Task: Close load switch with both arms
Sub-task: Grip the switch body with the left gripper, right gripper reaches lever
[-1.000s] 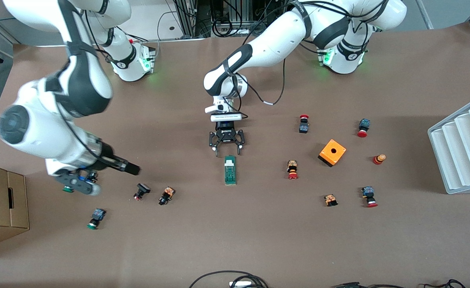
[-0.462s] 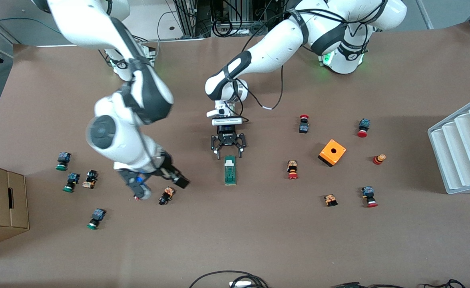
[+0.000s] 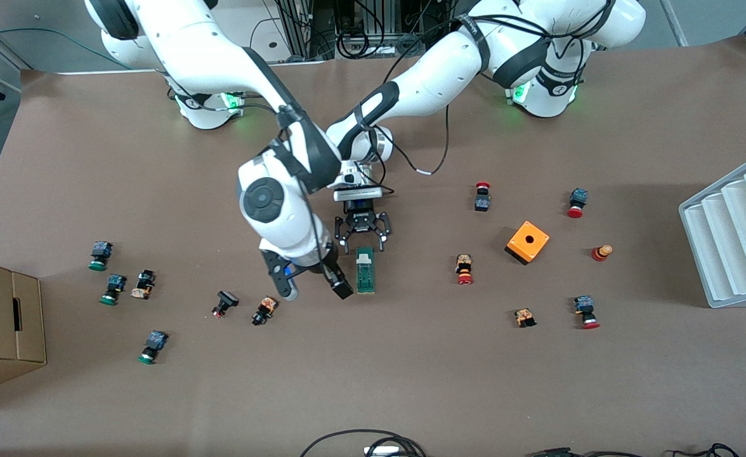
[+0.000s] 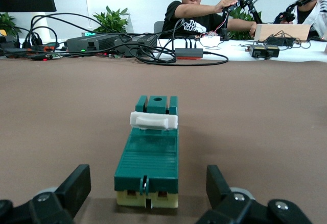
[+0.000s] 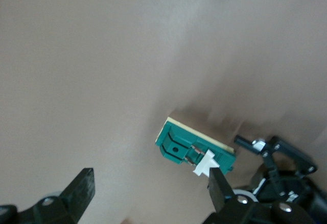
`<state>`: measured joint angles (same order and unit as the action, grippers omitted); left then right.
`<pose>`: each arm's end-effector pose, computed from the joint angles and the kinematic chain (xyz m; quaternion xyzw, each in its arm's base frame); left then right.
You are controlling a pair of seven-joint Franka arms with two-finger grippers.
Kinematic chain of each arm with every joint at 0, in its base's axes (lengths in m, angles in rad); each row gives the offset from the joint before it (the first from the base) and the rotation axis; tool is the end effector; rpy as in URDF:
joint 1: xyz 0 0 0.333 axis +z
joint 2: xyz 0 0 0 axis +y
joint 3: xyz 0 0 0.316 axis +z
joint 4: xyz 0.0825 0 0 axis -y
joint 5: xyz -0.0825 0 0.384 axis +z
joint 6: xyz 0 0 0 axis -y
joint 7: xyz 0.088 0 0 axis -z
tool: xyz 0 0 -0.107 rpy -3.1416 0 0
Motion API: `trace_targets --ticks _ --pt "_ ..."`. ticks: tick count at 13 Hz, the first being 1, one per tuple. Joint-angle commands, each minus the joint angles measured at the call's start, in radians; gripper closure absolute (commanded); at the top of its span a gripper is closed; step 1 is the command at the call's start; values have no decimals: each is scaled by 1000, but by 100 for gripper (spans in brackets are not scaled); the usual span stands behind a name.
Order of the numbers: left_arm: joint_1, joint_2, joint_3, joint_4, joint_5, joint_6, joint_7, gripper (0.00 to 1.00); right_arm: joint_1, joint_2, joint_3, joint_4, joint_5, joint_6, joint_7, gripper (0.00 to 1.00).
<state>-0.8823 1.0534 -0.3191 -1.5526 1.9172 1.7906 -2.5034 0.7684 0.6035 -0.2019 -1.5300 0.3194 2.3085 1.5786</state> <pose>0.3399 -0.5765 0.0536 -0.7926 -0.0392 -0.6076 0.0328 0.5920 0.4133 0.3283 -0.8306 0.5438 0.0182 0.1181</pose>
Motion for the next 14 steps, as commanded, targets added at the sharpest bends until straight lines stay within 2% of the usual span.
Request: trace_targets --ticks 1,3,4,14 --pt "-3 20 -3 45 -23 -19 48 0 60 42 -17 -5 27 61 115 5" --pt "-3 20 -3 45 -23 -19 48 0 74 12 -19 -87 47 101 127 8" --pt "-3 20 -3 46 -21 -19 41 1 77 15 -19 -93 61 103 138 12" --pt "-3 46 -5 63 -15 -19 -5 1 124 67 -18 -156 106 227 190 26"
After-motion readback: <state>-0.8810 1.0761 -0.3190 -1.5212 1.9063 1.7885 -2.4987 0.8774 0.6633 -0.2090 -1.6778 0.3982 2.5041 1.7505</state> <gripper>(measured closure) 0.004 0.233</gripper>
